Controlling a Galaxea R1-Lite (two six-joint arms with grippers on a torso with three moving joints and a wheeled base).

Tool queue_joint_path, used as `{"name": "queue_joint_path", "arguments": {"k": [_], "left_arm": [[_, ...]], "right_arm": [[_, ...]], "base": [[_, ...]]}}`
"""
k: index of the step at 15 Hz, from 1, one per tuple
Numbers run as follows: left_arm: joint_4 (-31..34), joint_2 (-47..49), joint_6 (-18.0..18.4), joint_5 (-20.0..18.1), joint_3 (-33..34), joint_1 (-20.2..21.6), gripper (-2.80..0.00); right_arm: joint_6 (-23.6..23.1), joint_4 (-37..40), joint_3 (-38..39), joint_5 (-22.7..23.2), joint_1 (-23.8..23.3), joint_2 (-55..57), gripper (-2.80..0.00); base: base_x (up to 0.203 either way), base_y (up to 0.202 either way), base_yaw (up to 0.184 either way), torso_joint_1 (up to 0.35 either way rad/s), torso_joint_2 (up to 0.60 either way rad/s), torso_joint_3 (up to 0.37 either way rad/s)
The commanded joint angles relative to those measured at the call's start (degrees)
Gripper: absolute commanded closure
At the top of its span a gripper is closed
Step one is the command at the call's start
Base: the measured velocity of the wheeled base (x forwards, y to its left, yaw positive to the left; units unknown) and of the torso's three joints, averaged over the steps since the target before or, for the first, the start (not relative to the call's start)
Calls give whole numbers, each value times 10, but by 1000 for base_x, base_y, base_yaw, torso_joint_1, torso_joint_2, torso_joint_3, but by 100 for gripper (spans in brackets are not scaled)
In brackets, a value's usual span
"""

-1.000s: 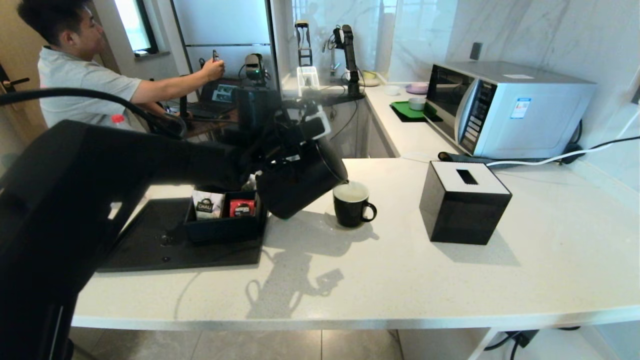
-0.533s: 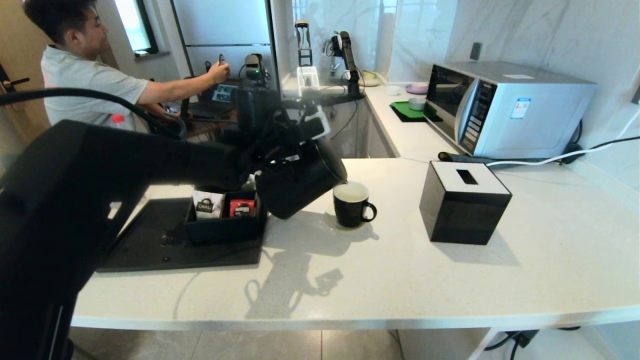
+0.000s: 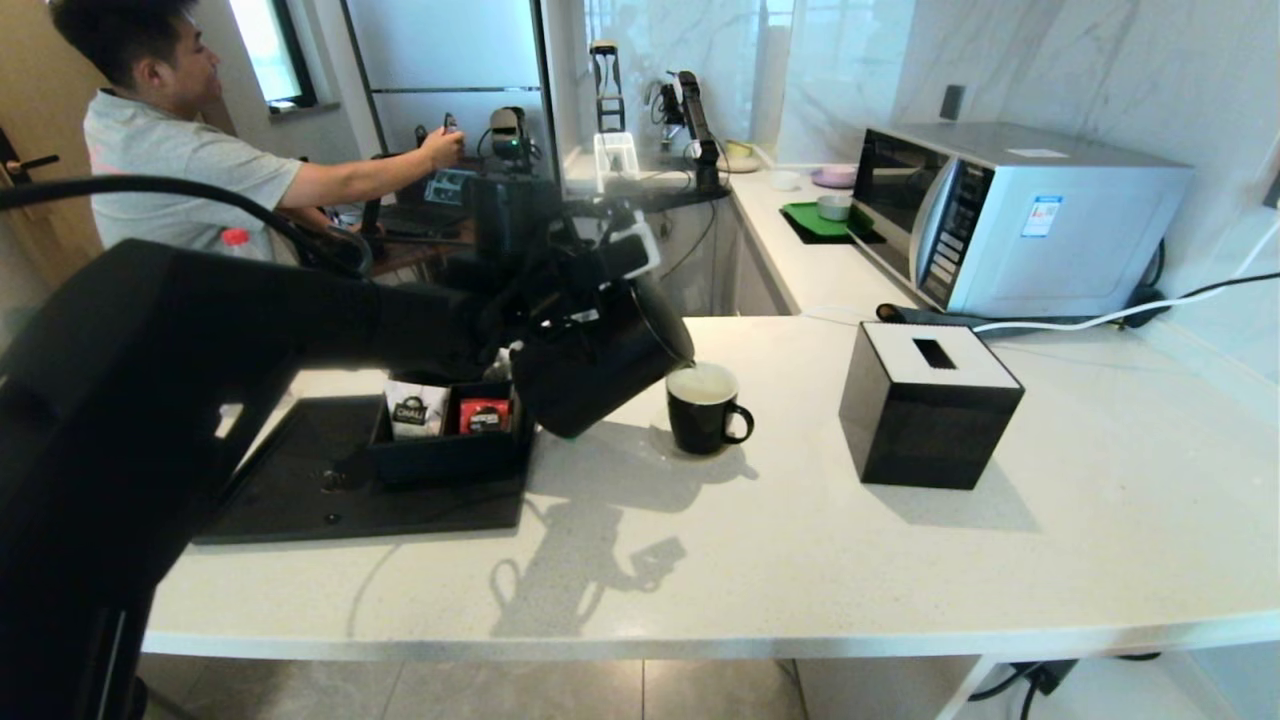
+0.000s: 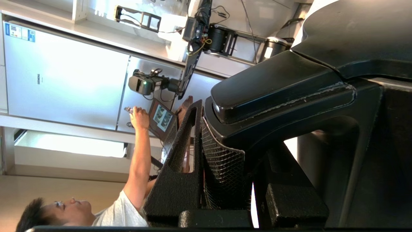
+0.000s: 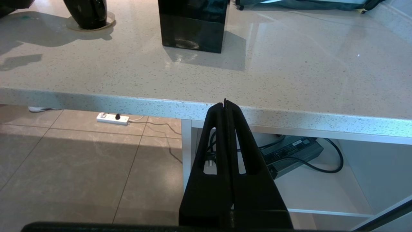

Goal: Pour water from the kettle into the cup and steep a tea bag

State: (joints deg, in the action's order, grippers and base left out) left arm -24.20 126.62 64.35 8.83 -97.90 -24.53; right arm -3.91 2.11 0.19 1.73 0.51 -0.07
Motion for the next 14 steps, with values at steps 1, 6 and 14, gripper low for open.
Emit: {"name": "queue_joint_path", "arguments": {"k": [1,6,14], "left_arm": [[-2,-1,3,0,1,-1,0],[-7,-3,0,1,4,-1,0],[-41,-5,-66,3,15,5,0]], "right_arm": [[0,3,-9,0,0,1,0],[0,3,-9,0,0,1,0],[0,3,-9,0,0,1,0]], "base": [[0,0,0,0,0,0],[0,0,0,0,0,0],[0,0,0,0,0,0]]}}
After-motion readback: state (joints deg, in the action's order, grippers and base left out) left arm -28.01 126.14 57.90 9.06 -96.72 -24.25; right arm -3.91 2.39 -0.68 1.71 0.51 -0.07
